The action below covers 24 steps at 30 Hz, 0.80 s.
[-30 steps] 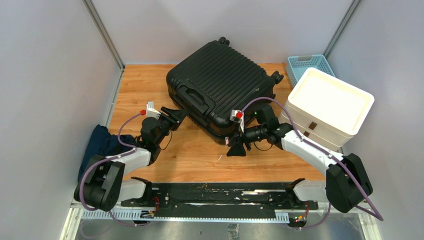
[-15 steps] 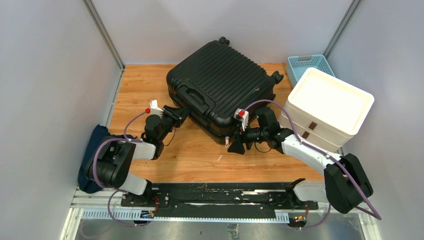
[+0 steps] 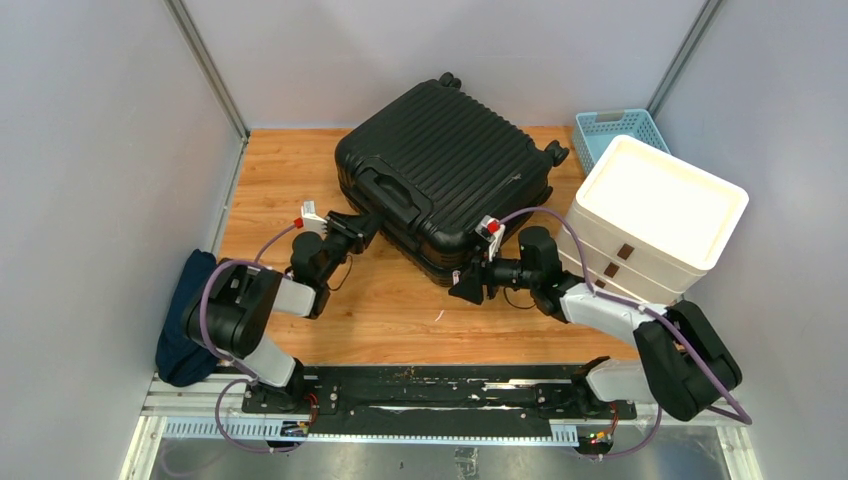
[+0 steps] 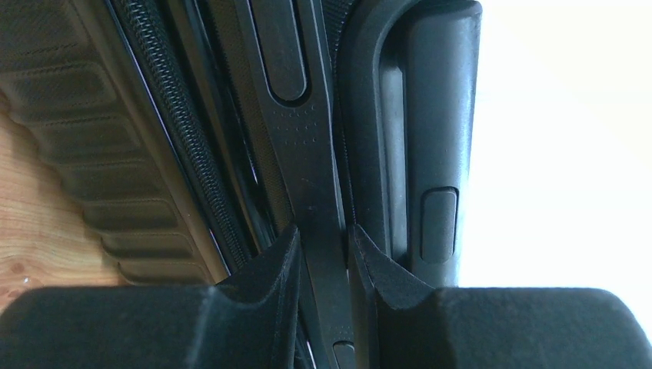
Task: Open, take out, and arrange the luggage
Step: Unzip the luggage at the center of the board.
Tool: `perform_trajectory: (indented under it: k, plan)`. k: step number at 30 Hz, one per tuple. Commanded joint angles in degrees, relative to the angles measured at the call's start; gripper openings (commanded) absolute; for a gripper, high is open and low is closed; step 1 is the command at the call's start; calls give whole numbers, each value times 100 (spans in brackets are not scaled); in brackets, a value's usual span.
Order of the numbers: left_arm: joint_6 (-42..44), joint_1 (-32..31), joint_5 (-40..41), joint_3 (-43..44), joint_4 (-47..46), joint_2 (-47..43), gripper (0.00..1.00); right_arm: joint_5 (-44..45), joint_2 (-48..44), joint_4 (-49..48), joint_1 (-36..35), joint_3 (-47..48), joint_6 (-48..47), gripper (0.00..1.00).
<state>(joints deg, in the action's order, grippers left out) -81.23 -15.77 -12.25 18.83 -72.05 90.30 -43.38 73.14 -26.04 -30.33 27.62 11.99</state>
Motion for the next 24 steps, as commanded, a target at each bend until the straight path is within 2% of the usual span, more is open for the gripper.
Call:
perform_trajectory:
  k: [1, 5, 11, 17, 18, 19, 21, 23, 24]
  plan:
    - [16, 4, -118, 16, -714, -395, 0, 505, 178, -541, 27, -121, 348, 53]
    - [26, 4, -152, 65, -610, -610, 0, 714, 275, -523, 13, -124, 404, 38]
    - [148, -3, -200, 200, -223, -1047, 0, 859, 301, -558, -8, -125, 454, 1]
    - [296, -87, -258, 359, 170, -1370, 0, 704, 288, -836, -14, -200, 647, 0]
    - [315, -97, -260, 373, 199, -1395, 0, 676, 288, -873, -15, -211, 658, 3]
    - [318, -101, -262, 380, 201, -1408, 0, 678, 293, -898, -16, -220, 623, 9]
    - [318, -110, -287, 389, 196, -1394, 0, 750, 331, -918, -39, -230, 537, 29]
    - [318, -119, -304, 385, 184, -1388, 0, 820, 428, -970, -82, -228, 432, 39]
    - [318, -124, -302, 387, 177, -1378, 0, 837, 524, -1003, -107, -211, 379, 40]
